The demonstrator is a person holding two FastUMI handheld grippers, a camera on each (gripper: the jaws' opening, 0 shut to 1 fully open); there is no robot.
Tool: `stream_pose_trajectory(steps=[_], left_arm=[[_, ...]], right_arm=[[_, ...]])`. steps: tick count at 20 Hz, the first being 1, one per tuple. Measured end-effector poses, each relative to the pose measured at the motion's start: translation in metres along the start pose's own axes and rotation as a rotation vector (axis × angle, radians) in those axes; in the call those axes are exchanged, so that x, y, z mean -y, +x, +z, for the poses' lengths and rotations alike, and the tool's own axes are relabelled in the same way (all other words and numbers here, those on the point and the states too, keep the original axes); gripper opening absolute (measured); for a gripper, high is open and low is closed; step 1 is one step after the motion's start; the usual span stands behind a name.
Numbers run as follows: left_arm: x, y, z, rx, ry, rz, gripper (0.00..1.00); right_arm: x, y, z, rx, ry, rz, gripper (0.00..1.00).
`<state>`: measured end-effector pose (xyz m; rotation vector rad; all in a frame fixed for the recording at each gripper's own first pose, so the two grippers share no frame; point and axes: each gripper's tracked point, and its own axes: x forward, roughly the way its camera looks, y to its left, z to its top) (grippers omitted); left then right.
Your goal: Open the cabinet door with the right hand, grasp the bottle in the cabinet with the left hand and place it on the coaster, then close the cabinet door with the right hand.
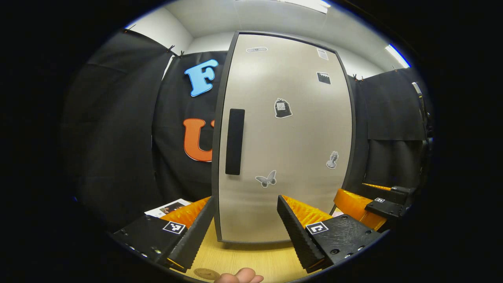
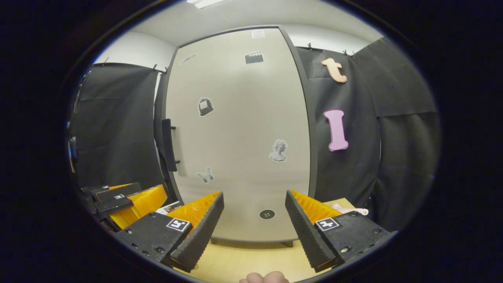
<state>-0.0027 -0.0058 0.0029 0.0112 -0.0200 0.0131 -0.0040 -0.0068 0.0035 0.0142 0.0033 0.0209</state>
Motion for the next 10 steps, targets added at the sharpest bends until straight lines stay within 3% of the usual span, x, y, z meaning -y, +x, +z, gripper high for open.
stream_pose_trajectory(steps=[10], left_arm=[[-0.014, -0.025, 0.007, 0.014, 0.009, 0.003, 0.95]], right_arm=[[-0.017, 0.017, 0.023, 0.032, -0.041, 0.048, 1.0]])
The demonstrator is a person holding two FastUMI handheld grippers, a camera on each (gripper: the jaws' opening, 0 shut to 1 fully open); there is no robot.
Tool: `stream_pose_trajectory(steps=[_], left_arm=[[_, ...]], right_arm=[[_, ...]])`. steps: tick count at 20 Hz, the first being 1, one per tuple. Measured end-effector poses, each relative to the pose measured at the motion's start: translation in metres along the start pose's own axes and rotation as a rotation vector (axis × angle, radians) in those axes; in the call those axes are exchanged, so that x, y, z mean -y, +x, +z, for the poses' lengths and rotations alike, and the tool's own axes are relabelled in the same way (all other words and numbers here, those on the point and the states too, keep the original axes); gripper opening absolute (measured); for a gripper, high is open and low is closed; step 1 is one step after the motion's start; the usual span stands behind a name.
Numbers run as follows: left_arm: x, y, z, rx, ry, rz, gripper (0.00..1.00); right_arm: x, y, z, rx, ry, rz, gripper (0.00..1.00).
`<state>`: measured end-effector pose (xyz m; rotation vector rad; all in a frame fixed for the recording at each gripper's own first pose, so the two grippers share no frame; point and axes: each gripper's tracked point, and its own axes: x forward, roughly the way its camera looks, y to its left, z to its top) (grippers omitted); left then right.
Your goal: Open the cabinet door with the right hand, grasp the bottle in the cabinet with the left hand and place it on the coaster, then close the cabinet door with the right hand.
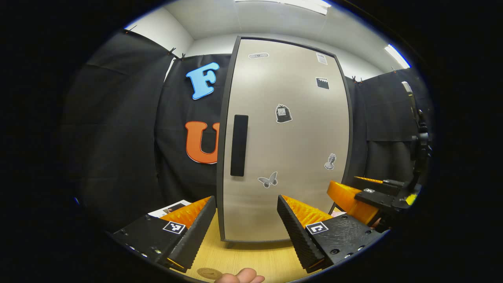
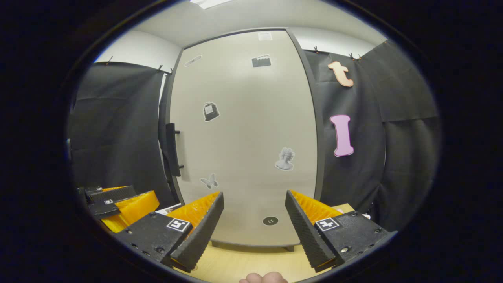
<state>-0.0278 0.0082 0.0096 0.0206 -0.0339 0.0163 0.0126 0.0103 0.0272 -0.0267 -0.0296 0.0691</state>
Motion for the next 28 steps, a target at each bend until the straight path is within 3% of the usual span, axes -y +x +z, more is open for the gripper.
stream_pose_trajectory(steps=[2, 3, 4, 15, 21, 28], left_arm=[[-0.004, -0.011, -0.001, 0.003, 0.005, 0.002, 0.95], [-0.007, -0.018, -0.003, -0.006, 0.003, 0.002, 0.84], [-0.011, -0.026, -0.005, -0.011, -0.001, -0.002, 0.95], [-0.08, -0.096, -0.013, -0.027, 0.022, 0.143, 0.95], [-0.11, -0.113, -0.019, -0.043, 0.069, 0.222, 0.95], [-0.135, -0.122, -0.02, -0.044, 0.059, 0.272, 0.95]], right_arm=[[-0.013, 0.011, 0.009, 0.018, -0.017, 0.025, 1.0], [-0.021, 0.017, 0.012, 0.023, -0.025, 0.042, 1.0], [-0.03, 0.024, 0.014, 0.025, -0.032, 0.061, 1.0], [-0.143, 0.089, 0.014, 0.022, -0.047, 0.247, 1.0], [-0.167, 0.118, 0.021, 0.067, -0.084, 0.189, 1.0], [-0.198, 0.122, 0.013, 0.041, -0.112, 0.225, 0.99]])
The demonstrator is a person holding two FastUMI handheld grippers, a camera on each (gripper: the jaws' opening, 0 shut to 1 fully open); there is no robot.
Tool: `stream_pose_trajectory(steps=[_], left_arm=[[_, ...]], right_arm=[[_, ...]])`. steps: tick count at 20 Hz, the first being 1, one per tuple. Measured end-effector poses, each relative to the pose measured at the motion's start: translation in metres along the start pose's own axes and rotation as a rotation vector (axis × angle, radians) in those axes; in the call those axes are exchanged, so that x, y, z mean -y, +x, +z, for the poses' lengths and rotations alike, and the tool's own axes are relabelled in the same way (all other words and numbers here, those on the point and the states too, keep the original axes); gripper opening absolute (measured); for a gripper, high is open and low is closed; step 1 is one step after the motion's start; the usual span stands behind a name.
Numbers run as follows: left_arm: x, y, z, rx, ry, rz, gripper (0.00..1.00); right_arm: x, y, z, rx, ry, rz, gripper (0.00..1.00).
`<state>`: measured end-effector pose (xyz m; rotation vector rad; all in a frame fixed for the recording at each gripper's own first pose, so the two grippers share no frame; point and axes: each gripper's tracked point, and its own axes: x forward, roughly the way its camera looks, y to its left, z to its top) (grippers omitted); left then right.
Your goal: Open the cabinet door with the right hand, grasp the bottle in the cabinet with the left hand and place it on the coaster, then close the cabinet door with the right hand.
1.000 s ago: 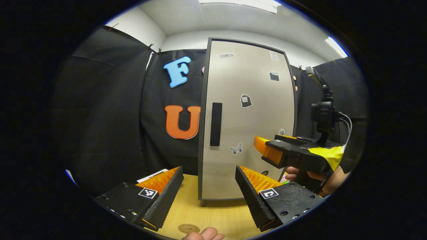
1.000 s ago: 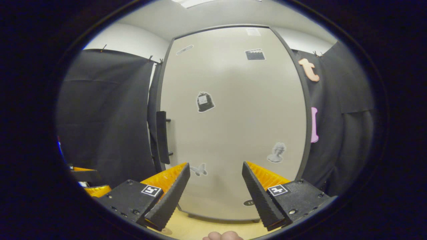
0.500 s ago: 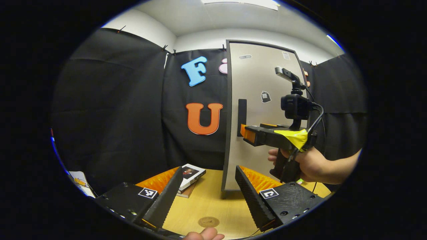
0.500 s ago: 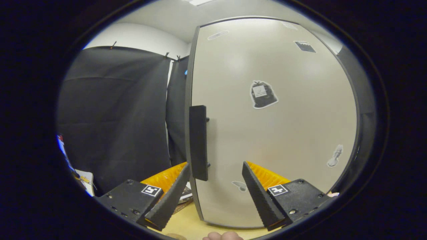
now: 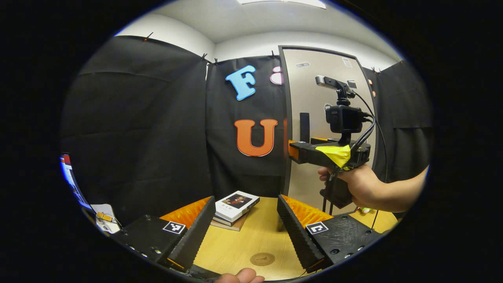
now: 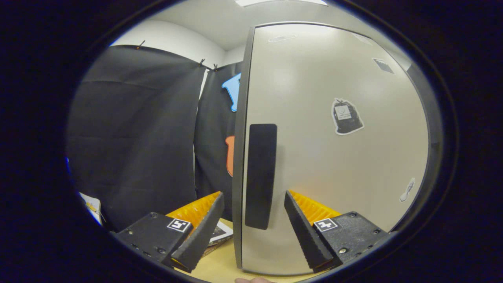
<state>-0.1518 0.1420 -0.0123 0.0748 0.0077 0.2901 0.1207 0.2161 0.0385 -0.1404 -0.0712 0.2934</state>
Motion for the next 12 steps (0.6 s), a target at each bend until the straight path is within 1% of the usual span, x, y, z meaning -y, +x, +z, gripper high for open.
stream_pose_trajectory(steps=[1, 2, 3, 4, 5, 6, 12], left_arm=[[-0.003, 0.0, -0.001, -0.001, -0.004, 0.003, 0.95], [-0.004, 0.0, -0.002, -0.004, -0.007, 0.003, 0.95], [-0.005, 0.0, -0.005, -0.008, -0.01, 0.001, 0.95], [-0.006, 0.0, -0.007, -0.011, -0.012, -0.003, 0.95], [-0.005, 0.0, -0.008, -0.014, -0.012, -0.008, 0.95], [-0.005, 0.0, -0.009, -0.014, -0.012, -0.013, 0.95], [-0.005, -0.002, -0.008, 0.003, -0.02, -0.038, 0.95]], right_arm=[[0.009, 0.002, -0.008, -0.036, 0.002, -0.053, 0.78], [0.014, 0.01, -0.012, -0.045, 0.025, -0.065, 0.57], [0.012, 0.005, -0.01, -0.048, 0.015, -0.077, 0.35], [0.013, 0.002, -0.01, -0.054, -0.025, -0.088, 0.31], [0.014, 0.003, -0.01, -0.057, -0.048, -0.095, 0.3], [0.012, 0.002, -0.011, -0.059, -0.048, -0.095, 0.28], [0.01, -0.002, -0.01, -0.091, -0.044, -0.058, 0.25]])
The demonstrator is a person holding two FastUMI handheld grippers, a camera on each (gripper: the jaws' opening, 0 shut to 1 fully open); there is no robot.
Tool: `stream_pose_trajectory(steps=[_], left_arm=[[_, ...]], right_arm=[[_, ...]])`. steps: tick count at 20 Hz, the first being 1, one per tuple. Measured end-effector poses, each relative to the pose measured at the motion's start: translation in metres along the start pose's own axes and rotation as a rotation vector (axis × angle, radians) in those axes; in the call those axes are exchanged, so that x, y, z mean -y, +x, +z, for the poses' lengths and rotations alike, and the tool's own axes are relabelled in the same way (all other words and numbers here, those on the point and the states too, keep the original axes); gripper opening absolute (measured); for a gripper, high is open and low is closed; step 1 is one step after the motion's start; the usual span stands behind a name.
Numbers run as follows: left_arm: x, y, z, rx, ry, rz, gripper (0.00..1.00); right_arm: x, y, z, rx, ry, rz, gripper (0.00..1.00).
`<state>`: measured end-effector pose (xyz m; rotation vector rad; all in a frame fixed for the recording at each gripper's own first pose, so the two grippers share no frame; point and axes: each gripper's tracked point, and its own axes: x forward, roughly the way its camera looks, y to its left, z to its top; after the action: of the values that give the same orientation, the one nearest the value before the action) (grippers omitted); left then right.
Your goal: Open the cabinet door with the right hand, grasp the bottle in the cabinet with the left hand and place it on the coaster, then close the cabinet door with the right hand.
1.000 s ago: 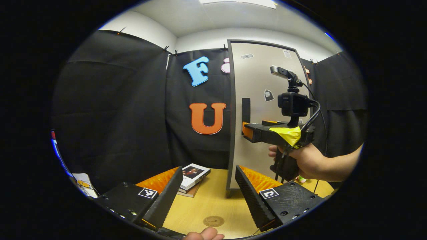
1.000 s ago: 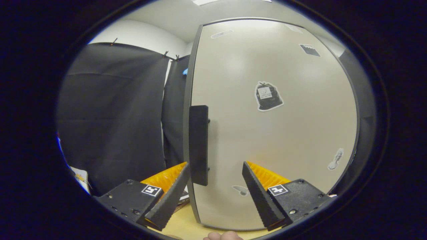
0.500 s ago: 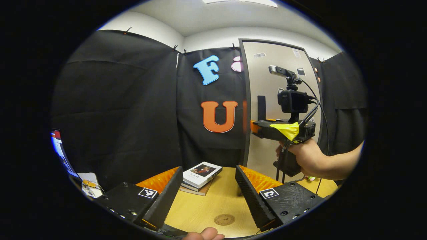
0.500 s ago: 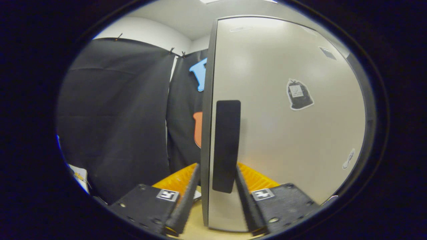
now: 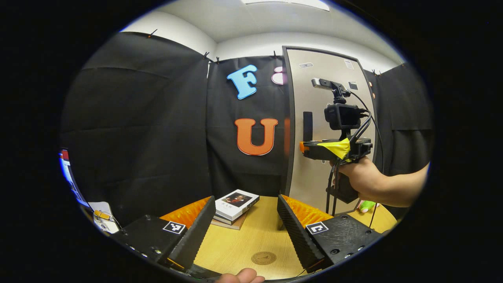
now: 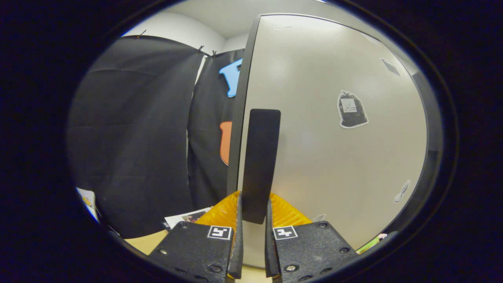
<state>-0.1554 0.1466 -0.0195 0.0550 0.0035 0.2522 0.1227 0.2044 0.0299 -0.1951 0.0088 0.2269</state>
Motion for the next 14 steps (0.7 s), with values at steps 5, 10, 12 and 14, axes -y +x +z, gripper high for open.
stream_pose_trajectory(steps=[5, 10, 12, 14], left_arm=[[0.006, -0.001, 0.0, 0.013, -0.004, -0.037, 0.95], [0.028, -0.003, -0.001, -0.004, -0.014, -0.101, 0.95], [0.037, -0.003, -0.006, -0.025, -0.001, -0.131, 0.95], [0.042, -0.001, -0.011, -0.035, -0.001, -0.151, 0.95]], right_arm=[[-0.003, -0.013, 0.0, -0.007, 0.013, 0.057, 0.25], [-0.006, -0.033, 0.0, -0.006, 0.024, 0.118, 0.25], [-0.007, -0.044, -0.001, 0.008, 0.046, 0.162, 0.25], [-0.006, -0.048, -0.001, 0.023, 0.053, 0.209, 0.24]])
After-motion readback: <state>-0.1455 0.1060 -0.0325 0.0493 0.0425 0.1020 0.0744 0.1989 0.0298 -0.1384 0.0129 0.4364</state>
